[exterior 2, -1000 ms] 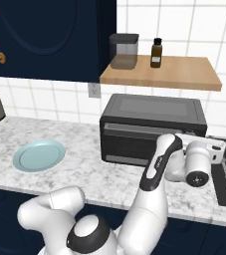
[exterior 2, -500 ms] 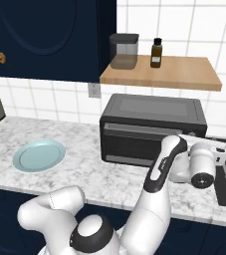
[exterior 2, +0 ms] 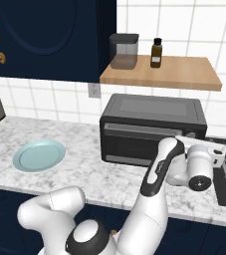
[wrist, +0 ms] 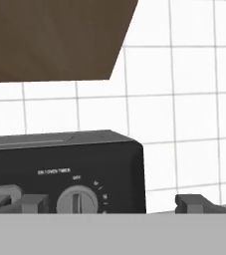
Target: Pick up the kebab skewer and baguette bread, and place them inside the toaster oven. Close the toaster oven door and start by setting the timer.
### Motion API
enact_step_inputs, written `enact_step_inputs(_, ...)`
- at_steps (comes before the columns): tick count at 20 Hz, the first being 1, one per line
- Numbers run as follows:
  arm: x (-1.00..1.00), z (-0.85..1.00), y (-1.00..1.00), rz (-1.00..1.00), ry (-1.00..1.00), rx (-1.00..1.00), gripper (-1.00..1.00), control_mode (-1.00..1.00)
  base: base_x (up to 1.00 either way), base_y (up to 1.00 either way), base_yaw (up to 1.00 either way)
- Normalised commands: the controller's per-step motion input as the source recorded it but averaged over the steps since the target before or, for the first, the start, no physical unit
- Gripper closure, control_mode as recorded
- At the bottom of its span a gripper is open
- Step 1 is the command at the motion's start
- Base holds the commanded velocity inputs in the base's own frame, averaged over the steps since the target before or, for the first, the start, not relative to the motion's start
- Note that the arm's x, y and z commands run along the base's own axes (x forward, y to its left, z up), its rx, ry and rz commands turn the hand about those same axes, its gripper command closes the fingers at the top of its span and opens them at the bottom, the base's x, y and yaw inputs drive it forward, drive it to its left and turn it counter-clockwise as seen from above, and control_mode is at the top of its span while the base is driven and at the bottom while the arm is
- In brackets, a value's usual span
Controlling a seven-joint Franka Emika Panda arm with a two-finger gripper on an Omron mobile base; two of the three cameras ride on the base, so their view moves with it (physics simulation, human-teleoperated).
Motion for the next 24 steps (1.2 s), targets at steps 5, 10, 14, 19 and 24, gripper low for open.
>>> enact_step_inputs(5, 0.07, -0.01, 0.22, 0.00, -0.01, 0.00, -1.00, -1.00, 0.00, 0.00, 0.00)
enact_step_inputs(10, 0.07, -0.01, -0.04, 0.00, 0.00, 0.00, -1.00, -1.00, 0.00, 0.00, 0.00)
enact_step_inputs(14, 0.00, -0.04, -0.22, 0.00, 0.00, 0.00, -1.00, -1.00, 0.00, 0.00, 0.00)
enact_step_inputs(19, 0.00, -0.16, -0.21, 0.00, 0.00, 0.00, -1.00, -1.00, 0.00, 0.00, 0.00)
enact_step_inputs(24, 0.01, -0.15, 0.00, 0.00, -0.01, 0.00, -1.00, -1.00, 0.00, 0.00, 0.00)
